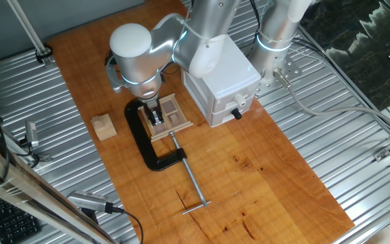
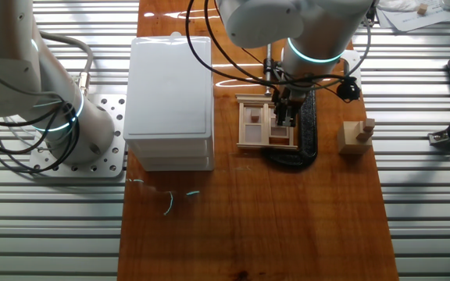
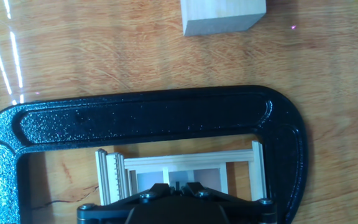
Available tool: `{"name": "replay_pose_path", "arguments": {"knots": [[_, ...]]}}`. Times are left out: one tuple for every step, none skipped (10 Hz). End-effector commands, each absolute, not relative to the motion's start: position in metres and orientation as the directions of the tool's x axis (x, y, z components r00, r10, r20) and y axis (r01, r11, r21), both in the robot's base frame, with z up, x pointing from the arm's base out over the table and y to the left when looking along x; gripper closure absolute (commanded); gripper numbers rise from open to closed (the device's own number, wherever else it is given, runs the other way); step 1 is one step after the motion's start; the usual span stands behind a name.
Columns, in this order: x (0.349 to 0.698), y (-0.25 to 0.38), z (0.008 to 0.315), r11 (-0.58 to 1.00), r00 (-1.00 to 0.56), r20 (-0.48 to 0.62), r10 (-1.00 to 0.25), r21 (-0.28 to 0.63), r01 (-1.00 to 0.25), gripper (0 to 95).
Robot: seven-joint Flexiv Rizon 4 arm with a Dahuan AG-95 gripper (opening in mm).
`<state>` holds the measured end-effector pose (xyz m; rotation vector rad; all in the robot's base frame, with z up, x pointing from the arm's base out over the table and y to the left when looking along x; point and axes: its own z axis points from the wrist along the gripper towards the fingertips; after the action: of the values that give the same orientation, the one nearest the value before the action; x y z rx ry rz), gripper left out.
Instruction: Open a sliding window
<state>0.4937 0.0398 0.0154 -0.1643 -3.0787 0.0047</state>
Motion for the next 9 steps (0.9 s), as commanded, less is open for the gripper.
{"name": "replay_pose_path", "arguments": {"knots": [[0.4934, 0.0408, 0.0132, 0.994, -0.993, 0.059, 0.107, -0.006, 0.106, 95.0], [0.4933, 0.0411, 0.0132, 0.994, -0.993, 0.06, 0.107, -0.006, 0.106, 95.0], [0.493, 0.0417, 0.0135, 0.994, -0.993, 0.06, 0.106, -0.006, 0.106, 95.0], [0.4928, 0.0422, 0.0134, 0.994, -0.993, 0.059, 0.106, -0.006, 0.106, 95.0], [0.4926, 0.0428, 0.0131, 0.995, -0.993, 0.06, 0.104, -0.008, 0.104, 95.0], [0.4924, 0.0429, 0.013, 0.995, -0.993, 0.06, 0.102, -0.008, 0.102, 95.0], [0.4923, 0.0429, 0.0129, 0.995, -0.993, 0.059, 0.102, -0.007, 0.102, 95.0], [0.4921, 0.0432, 0.0127, 0.995, -0.993, 0.06, 0.101, -0.006, 0.1, 95.0], [0.4919, 0.044, 0.0124, 0.995, -0.993, 0.06, 0.101, -0.004, 0.1, 95.0]]}}
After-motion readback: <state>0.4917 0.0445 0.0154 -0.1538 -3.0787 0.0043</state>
